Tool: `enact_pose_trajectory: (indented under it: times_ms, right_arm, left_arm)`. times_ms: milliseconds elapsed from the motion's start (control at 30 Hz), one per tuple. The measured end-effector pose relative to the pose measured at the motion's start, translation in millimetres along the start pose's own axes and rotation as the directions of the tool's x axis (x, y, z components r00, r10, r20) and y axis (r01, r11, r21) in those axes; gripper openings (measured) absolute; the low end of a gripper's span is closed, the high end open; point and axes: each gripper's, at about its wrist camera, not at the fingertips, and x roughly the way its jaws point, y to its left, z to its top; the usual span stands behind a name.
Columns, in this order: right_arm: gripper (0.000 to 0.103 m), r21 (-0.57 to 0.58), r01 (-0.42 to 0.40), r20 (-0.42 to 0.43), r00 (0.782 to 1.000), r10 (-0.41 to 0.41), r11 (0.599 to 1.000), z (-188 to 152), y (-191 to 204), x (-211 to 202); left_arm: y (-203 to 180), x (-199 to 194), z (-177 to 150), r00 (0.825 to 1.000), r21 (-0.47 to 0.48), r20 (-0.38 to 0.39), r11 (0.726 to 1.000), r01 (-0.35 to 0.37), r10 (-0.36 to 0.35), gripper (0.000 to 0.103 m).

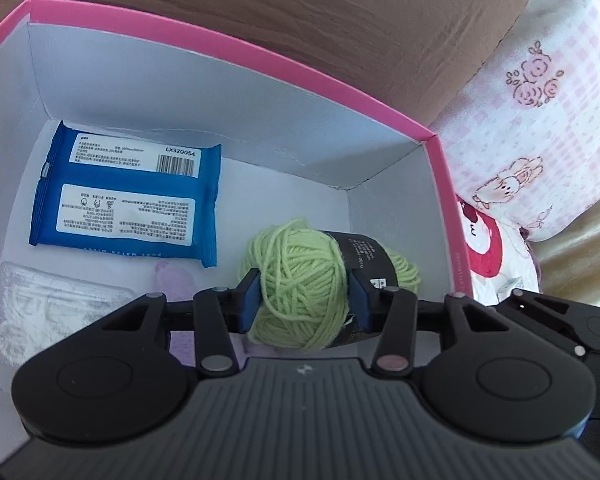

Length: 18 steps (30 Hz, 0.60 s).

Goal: Organize objects
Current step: 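Lower the yarn ball into the pink box and open the left gripper, then raise the left tool out of the pink box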

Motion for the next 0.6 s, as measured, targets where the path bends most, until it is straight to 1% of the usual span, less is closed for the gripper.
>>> enact_pose_trajectory:
  times_ms: [133,267,333,367,433,600]
  right_arm:
    - [0.053,0.025,-0.029,0.008,1.000,0.028,0.999,-4.7,-3.4,-8.9]
    - [0.054,0.039,-0.045,0.013,0.999,0.045,0.998,-7.7,-5.9,-16.7]
    - [0.057,0.039,-0.044,0.016,0.999,0.044,0.998,-8.0,-7.4,-19.7]
    - [0.061,0.040,-0.042,0.019,0.999,0.042,0.998,-7.8,-8.5,-19.7]
    - [0.061,0.050,-0.044,0.018,0.999,0.043,0.998,-6.9,-10.1,-21.1]
    - [0.061,0.069,-0.055,0.022,0.998,0.053,0.996,-6.7,-9.5,-26.1]
  left_arm:
    - [-3.2,-5.4,2.7,1.000,0.015,0.002,1.000,-0.028,0.027,0.045]
    - [-11.3,-10.3,2.9,0.998,0.038,-0.015,0.997,-0.064,0.065,0.047]
    - [-16.3,-12.9,1.0,0.994,0.058,-0.028,0.993,-0.099,0.101,0.047]
    - [-19.2,-14.5,-0.3,0.991,0.072,-0.029,0.990,-0.125,0.127,0.047]
    - [-24.2,-18.2,-2.4,0.987,0.094,-0.022,0.983,-0.156,0.159,0.047]
    - [-32.2,-32.8,-2.3,0.983,0.121,-0.003,0.976,-0.183,0.184,0.047]
